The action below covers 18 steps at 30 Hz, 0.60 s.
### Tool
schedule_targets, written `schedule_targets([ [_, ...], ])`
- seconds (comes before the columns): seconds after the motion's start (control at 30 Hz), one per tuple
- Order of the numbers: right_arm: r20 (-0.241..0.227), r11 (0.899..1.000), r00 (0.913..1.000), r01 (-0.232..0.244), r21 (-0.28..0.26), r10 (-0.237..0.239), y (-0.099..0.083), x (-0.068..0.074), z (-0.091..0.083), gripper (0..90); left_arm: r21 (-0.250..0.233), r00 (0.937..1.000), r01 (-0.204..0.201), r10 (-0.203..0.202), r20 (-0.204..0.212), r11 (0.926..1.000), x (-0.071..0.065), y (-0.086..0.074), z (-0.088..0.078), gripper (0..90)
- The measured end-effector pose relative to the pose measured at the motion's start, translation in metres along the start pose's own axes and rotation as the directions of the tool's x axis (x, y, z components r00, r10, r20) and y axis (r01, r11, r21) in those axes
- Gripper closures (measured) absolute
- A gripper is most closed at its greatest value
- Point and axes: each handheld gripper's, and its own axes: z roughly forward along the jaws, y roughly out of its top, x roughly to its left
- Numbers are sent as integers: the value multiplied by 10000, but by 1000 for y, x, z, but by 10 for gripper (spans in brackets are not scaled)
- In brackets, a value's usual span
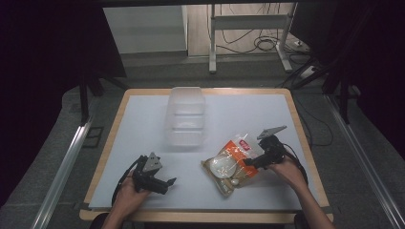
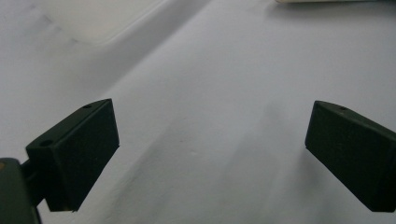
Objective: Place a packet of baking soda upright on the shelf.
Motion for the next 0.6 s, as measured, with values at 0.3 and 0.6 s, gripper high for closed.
schedule_targets([
  [0.3,-687,9998,9975,-192,10,192,0,6,7,118,6,10000,-26,26,19,10000,0,0,0,30],
  [0.6,-1442,9998,9895,1,180,25,0,12,8,333,9,10000,-31,31,21,10000,0,0,0,30],
])
